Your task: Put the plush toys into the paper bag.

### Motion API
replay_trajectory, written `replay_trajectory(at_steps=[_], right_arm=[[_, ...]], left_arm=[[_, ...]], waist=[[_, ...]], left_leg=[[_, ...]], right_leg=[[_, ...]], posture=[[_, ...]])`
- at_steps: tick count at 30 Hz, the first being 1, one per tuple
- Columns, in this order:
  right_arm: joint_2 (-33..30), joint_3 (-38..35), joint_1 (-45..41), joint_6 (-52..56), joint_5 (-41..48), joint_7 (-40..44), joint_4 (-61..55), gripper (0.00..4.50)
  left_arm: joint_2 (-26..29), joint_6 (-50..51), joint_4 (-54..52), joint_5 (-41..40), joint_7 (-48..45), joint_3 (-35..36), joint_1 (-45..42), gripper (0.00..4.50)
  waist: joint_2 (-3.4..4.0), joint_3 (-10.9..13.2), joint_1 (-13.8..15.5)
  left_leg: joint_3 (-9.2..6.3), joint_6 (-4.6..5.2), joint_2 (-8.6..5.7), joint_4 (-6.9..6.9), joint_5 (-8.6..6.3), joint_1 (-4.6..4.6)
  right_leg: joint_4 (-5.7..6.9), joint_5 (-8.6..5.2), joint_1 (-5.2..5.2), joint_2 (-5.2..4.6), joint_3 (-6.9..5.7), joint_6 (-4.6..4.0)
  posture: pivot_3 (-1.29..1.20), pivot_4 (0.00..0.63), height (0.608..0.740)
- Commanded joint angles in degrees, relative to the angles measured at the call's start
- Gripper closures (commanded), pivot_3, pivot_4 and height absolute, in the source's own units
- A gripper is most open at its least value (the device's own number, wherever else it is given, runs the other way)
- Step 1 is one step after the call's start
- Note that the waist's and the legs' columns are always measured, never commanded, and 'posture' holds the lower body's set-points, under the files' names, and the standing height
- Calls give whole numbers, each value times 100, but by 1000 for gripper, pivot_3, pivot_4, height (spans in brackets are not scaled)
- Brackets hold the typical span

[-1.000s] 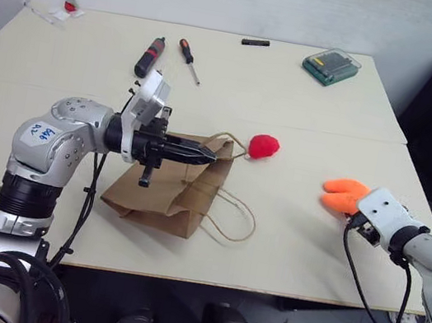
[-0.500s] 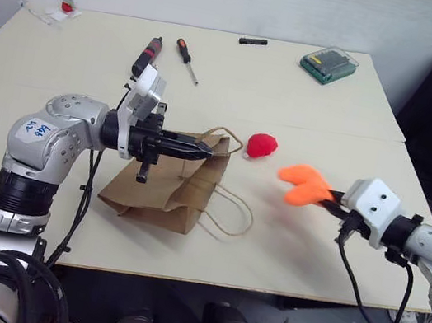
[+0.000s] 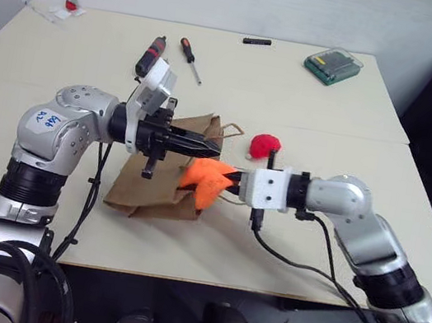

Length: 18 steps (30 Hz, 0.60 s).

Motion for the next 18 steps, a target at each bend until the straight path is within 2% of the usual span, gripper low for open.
replay_trajectory(at_steps=[1, 9, 17, 18], right_arm=[[202, 201, -381, -876, -351, 137, 566, 4462], [1049, 326, -915, -1402, -343, 365, 1595, 4462], [1788, 344, -846, -1444, -591, 35, 2539, 4462], [1852, 305, -820, -1395, -632, -98, 2609, 4112]], left_arm=[[-19, -81, -97, 10, -72, 12, -204, 4500], [-139, -104, -148, 44, -51, -65, -188, 4500], [-282, -217, -16, 133, -27, -80, -258, 4500], [-284, -223, -7, 137, -13, -62, -262, 4500]], waist=[[1, 1, -21], [2, 1, -129], [3, 1, -199], [3, 1, -210]], left_leg=[[0, 0, 0, 1, 0, 0], [-1, -1, 6, 3, 0, 3], [-2, -1, 6, 12, 0, 3], [-2, -1, 5, 13, 0, 3]], right_leg=[[2, 0, 0, 0, -1, 0], [17, -3, -3, -1, -2, -5], [35, -4, -5, -7, -2, -7], [36, -4, -5, -8, -2, -7]], posture=[[0, 150, 740], [0, 150, 740], [0, 150, 740], [0, 150, 740]])
